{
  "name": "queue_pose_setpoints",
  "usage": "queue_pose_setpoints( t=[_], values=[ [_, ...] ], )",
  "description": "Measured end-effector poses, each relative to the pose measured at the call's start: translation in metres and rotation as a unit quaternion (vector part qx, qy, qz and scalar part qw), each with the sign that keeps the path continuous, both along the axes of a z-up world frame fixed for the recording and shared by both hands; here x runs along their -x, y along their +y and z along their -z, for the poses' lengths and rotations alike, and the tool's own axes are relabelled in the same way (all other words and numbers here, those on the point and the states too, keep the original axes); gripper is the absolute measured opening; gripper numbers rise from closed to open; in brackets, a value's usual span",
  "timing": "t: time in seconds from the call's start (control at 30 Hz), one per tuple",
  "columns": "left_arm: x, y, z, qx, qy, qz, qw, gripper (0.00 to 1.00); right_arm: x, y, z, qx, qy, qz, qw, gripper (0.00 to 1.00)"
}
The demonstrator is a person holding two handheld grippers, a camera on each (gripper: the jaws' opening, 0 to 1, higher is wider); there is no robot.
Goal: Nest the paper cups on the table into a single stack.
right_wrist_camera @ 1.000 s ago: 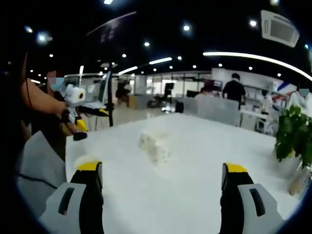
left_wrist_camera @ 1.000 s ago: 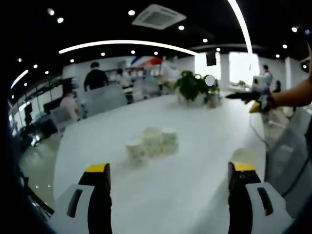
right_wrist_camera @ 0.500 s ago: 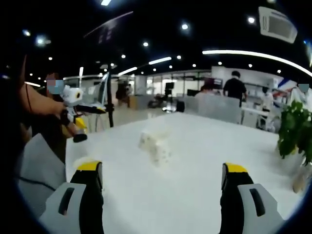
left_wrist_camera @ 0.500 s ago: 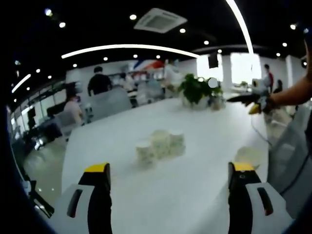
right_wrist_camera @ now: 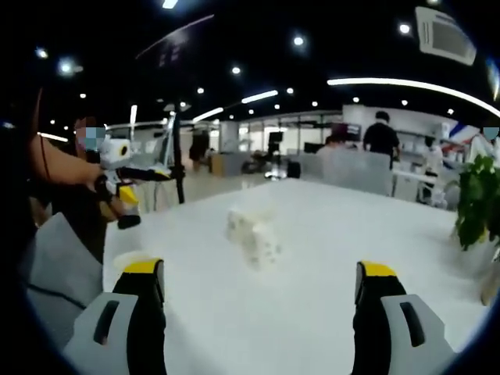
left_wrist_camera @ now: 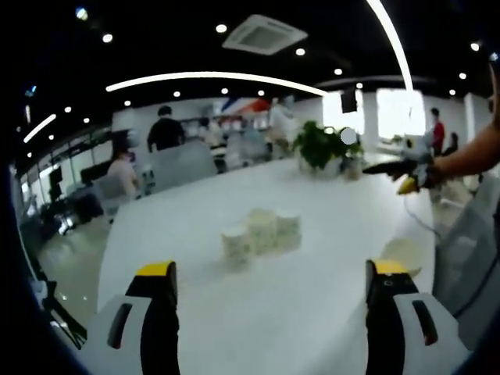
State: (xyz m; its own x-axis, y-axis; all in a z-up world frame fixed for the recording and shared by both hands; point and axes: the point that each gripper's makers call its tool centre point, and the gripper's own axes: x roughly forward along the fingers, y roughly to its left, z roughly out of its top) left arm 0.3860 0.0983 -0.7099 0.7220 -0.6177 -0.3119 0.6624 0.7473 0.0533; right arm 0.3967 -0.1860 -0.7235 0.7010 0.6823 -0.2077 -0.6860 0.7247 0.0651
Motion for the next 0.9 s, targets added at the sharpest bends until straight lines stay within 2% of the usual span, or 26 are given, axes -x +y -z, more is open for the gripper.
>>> queue_pose_setpoints(
  t=[0.17, 0.33, 0.5, 0.6, 0.73, 0.9],
  values=[
    [0.002, 0.001, 0.009, -0.008, 0.007, 0.002, 0.9999, 0.98, -0.012, 0.001, 0.009, -0.001, 0.007, 0.004, 1.0000, 1.00],
    [0.003, 0.005, 0.013, -0.006, 0.011, -0.005, 0.9999, 0.98, -0.022, 0.008, 0.010, -0.004, -0.005, 0.002, 1.0000, 1.00],
    [0.004, 0.005, 0.017, -0.004, 0.016, -0.006, 0.9999, 0.98, -0.037, 0.021, 0.011, -0.007, -0.017, -0.001, 0.9998, 0.98],
    [0.005, 0.004, 0.020, -0.008, 0.017, -0.004, 0.9998, 0.98, -0.042, 0.030, 0.015, -0.005, -0.018, -0.014, 0.9997, 0.89],
    [0.008, 0.002, 0.027, -0.008, 0.023, -0.003, 0.9997, 0.98, -0.051, 0.043, 0.022, -0.002, -0.013, -0.024, 0.9996, 0.94],
    [0.011, -0.002, 0.029, -0.011, 0.026, 0.002, 0.9996, 0.98, -0.062, 0.052, 0.027, -0.002, -0.011, -0.024, 0.9996, 0.90]
  ],
)
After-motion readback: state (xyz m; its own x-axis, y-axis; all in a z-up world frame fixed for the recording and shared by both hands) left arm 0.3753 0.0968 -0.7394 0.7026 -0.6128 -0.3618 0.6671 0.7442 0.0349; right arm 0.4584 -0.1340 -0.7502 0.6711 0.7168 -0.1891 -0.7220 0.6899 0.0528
